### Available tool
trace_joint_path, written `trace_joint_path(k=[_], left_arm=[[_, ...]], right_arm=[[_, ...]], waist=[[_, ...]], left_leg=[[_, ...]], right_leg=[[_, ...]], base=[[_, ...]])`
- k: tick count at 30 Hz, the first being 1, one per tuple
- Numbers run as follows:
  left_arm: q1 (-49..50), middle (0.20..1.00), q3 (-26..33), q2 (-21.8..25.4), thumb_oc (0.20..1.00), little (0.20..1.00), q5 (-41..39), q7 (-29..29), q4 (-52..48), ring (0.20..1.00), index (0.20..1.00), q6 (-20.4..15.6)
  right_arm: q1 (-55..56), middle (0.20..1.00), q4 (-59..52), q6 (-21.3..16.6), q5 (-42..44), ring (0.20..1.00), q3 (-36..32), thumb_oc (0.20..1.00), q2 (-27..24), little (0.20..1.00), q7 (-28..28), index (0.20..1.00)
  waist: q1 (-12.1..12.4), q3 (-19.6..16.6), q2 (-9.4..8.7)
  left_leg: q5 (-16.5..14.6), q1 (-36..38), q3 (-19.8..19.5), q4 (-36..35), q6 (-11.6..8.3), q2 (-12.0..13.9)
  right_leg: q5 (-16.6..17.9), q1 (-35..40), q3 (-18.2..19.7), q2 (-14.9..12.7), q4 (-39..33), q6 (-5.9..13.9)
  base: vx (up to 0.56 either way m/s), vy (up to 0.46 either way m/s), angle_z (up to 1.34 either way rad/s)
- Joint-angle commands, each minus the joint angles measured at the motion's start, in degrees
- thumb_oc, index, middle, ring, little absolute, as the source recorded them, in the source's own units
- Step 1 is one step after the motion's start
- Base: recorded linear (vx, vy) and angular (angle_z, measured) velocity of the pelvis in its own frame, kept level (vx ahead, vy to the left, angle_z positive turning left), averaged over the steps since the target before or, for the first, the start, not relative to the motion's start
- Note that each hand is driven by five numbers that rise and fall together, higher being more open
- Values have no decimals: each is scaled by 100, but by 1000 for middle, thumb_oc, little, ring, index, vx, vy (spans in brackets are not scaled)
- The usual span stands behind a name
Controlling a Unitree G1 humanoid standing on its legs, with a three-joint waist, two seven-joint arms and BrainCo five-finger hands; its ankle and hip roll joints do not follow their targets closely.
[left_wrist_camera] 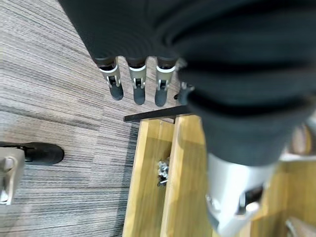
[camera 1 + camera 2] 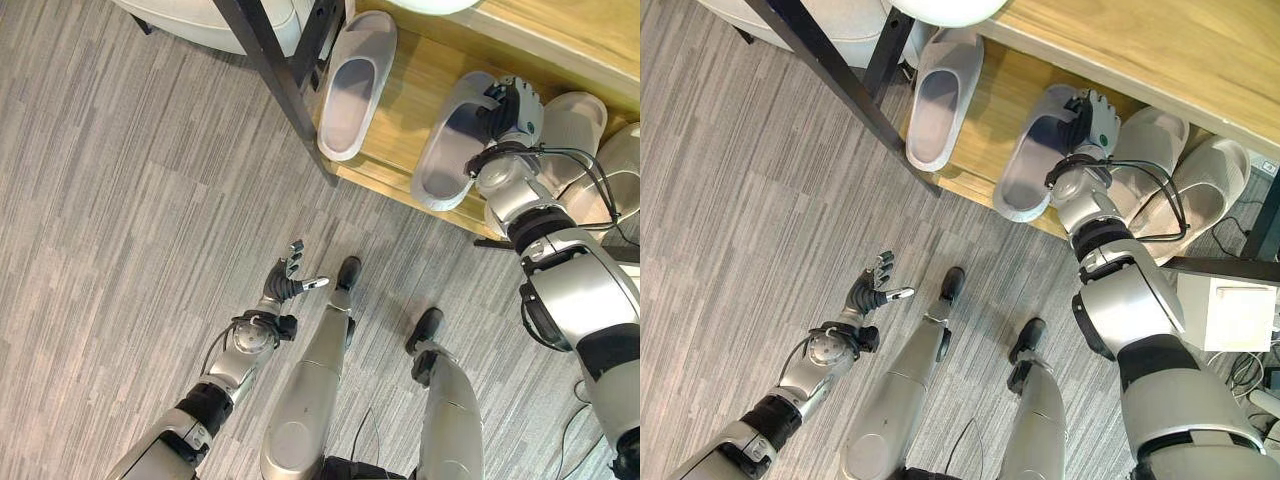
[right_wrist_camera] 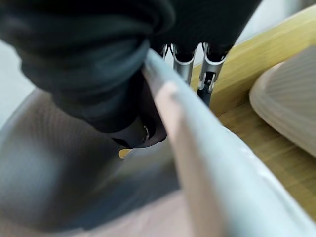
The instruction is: Arrange the slippers neatly on the shoe rack.
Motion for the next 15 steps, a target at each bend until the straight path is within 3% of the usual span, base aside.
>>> trace_joint_path(k=[1, 2, 3, 10, 11, 15], left_arm=[[-122, 1000, -168, -77, 1000, 1000, -138, 64, -205, 1000, 1000, -265], [-123, 1000, -168, -78, 1000, 1000, -138, 64, -205, 1000, 1000, -266], [-151, 1000, -204, -92, 1000, 1000, -157, 67, -215, 1000, 1000, -274], [-212, 1000, -366, -105, 1000, 1000, -153, -27, -299, 1000, 1000, -269], [-212, 1000, -385, -107, 1000, 1000, -158, -48, -274, 1000, 1000, -254], [-203, 1000, -346, -121, 1000, 1000, -162, -142, -105, 1000, 1000, -209]], right_arm=[[-180, 200, -120, -93, 191, 200, 254, 200, -497, 200, -146, 200], [-182, 200, -119, -94, 192, 200, 255, 200, -497, 200, -146, 200], [-251, 200, -46, -79, 189, 200, 314, 200, -477, 200, -138, 200], [-536, 200, 80, -120, 415, 200, 308, 200, -682, 200, -36, 200], [-542, 1000, 134, -96, 466, 1000, 338, 1000, -705, 1000, 50, 1000], [-600, 1000, 146, -164, 880, 1000, 324, 1000, -618, 1000, 425, 1000]], waist=[[263, -340, 135], [262, -341, 136], [288, -359, 140], [479, -420, 312], [485, -423, 311], [431, -408, 251]], left_leg=[[-763, -201, -60, 647, -76, 67], [-763, -203, -61, 648, -76, 66], [-958, -158, -83, 715, -85, 45], [-926, -254, -180, 684, -78, -96], [-924, -244, -174, 682, -79, -97], [-909, -176, -161, 649, -79, -68]], right_leg=[[-112, 394, 76, -136, -28, 280], [-112, 392, 75, -136, -27, 280], [-287, 430, 85, -146, 46, 307], [-388, 384, -30, -247, 163, 323], [-390, 392, -32, -246, 157, 322], [-374, 446, 0, -230, 118, 312]], base=[[13, -11, 5], [102, -53, 7], [109, -68, 18], [35, -34, 24], [0, 0, 0], [0, 0, 0]])
